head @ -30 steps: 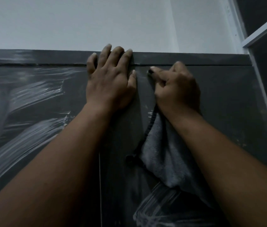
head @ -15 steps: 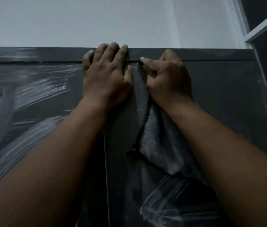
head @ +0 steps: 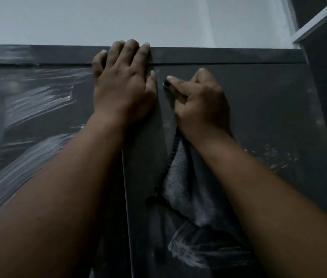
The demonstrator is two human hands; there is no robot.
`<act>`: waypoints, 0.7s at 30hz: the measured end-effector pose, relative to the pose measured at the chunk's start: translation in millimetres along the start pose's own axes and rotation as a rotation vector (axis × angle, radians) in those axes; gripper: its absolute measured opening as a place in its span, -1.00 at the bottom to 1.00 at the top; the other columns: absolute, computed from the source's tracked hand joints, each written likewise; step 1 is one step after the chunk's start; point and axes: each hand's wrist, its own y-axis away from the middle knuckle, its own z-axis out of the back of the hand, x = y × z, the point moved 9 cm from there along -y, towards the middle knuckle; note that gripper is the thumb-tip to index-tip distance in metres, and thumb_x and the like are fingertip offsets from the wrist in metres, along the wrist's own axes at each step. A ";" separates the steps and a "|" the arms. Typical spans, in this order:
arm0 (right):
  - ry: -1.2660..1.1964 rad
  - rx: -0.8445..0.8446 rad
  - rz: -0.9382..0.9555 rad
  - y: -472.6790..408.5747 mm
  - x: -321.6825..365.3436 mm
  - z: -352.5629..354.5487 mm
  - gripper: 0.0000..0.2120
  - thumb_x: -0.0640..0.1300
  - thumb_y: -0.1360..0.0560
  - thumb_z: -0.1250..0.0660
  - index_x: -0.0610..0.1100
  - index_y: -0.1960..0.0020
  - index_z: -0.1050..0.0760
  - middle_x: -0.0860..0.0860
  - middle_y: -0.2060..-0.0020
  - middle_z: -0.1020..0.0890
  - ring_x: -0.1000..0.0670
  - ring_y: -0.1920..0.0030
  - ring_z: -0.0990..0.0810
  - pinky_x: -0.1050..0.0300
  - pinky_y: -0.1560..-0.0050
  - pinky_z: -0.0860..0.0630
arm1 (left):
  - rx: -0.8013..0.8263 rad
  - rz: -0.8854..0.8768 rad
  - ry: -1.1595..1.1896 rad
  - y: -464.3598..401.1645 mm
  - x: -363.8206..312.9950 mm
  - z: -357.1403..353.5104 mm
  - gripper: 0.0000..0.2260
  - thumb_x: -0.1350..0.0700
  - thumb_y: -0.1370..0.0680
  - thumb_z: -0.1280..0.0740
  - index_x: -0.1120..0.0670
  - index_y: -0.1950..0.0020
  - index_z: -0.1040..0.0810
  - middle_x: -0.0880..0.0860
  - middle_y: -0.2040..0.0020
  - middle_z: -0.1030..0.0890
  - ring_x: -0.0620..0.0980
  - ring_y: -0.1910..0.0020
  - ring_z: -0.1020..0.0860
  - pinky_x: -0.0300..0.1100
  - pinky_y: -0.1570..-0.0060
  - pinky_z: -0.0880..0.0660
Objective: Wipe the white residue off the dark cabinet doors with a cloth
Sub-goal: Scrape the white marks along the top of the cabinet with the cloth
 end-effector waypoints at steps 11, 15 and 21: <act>0.040 -0.166 -0.289 0.0 -51.8 28.2 -0.77 0.05 -0.63 -0.33 0.00 -0.16 -0.70 -0.03 0.11 -0.50 -0.11 0.14 -0.54 0.01 0.14 -0.46 | -0.010 -0.008 0.001 1.6 -0.8 -1.2 -0.41 -0.15 -0.64 -0.07 -0.02 -0.66 -0.21 0.03 -0.66 -0.22 0.02 -0.66 -0.08 0.08 -0.63 0.05; 0.026 -0.091 -0.152 25.2 -46.4 30.8 -0.81 0.04 -0.61 -0.36 0.07 -0.14 -0.72 0.02 0.21 -0.41 0.01 0.26 -0.40 0.09 0.25 -0.35 | -0.016 -0.018 0.028 0.2 -0.4 1.4 -0.43 -0.13 -0.64 -0.09 -0.01 -0.65 -0.25 0.03 -0.63 -0.27 0.02 -0.64 -0.12 0.07 -0.62 0.01; 0.030 -0.167 -0.410 4.1 -77.1 41.7 -0.76 0.04 -0.61 -0.35 0.11 -0.23 -0.67 -0.03 -0.07 -0.62 -0.10 -0.05 -0.63 0.12 0.01 -0.50 | -0.016 -0.041 0.051 -3.2 2.5 5.9 -0.43 -0.06 -0.61 -0.12 0.00 -0.63 -0.32 0.01 -0.58 -0.35 -0.01 -0.59 -0.20 -0.02 -0.57 -0.02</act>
